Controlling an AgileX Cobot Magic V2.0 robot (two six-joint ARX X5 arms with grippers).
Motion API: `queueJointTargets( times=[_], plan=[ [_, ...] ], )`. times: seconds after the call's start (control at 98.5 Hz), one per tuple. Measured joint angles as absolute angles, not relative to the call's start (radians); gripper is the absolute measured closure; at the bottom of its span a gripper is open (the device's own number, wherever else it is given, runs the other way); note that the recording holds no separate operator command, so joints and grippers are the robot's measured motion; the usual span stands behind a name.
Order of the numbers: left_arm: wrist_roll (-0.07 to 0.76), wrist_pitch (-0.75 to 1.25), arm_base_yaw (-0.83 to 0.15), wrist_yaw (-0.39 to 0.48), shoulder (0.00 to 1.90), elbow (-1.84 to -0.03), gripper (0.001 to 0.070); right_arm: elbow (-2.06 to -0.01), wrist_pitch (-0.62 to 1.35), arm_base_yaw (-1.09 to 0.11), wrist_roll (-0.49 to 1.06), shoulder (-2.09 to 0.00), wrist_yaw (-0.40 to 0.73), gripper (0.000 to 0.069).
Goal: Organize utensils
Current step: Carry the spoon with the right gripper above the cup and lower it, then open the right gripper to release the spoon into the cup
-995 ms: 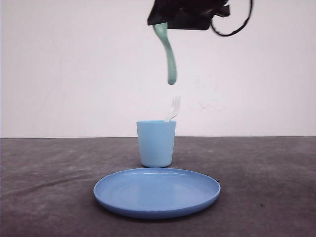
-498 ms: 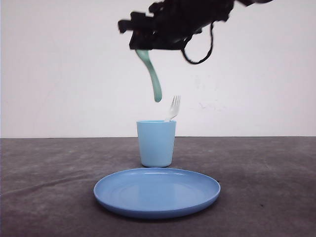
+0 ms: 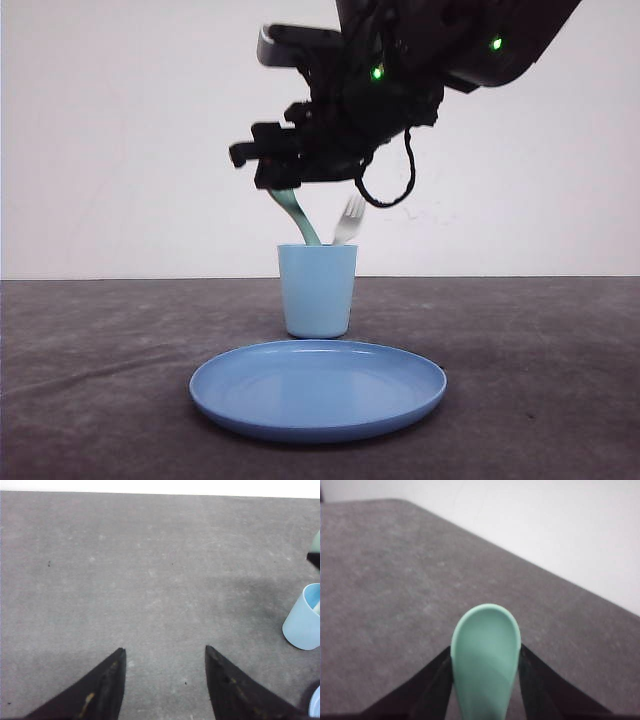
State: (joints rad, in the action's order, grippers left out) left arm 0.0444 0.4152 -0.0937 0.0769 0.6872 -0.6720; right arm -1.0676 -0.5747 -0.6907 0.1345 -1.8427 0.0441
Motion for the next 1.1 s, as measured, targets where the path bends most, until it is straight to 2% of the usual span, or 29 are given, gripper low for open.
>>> queueJointTargets(
  times=[0.284,0.487,0.68,0.772,0.894,1.097],
  plan=[
    [0.044,0.415,-0.094,0.077,0.687,-0.672,0.0411,-1.068,-0.512,-0.686,0.134,-1.854,0.026,0.0465],
    [0.044,0.415,-0.094,0.077,0.687,-0.672,0.0411,-1.068,-0.497,-0.686,0.134,-1.854,0.026,0.0354],
    [0.044,0.415,-0.094,0.077,0.687,-0.672,0.0411,-1.068,-0.490,-0.686,0.134,-1.854,0.026,0.0318],
    [0.044,0.415,-0.094,0.077,0.687,-0.672,0.0411,-1.068,-0.470,-0.686,0.134,-1.846,0.027,0.0272],
    [0.044,0.415,-0.094,0.077,0.687,-0.672,0.0411,-1.068,-0.412,-0.686,0.134,-1.775,0.027,0.0239],
    [0.044,0.414,-0.094,0.077,0.687,-0.672,0.0411,-1.073,-0.257,-0.687,0.128,-1.580,0.030,0.0234]
  ],
)
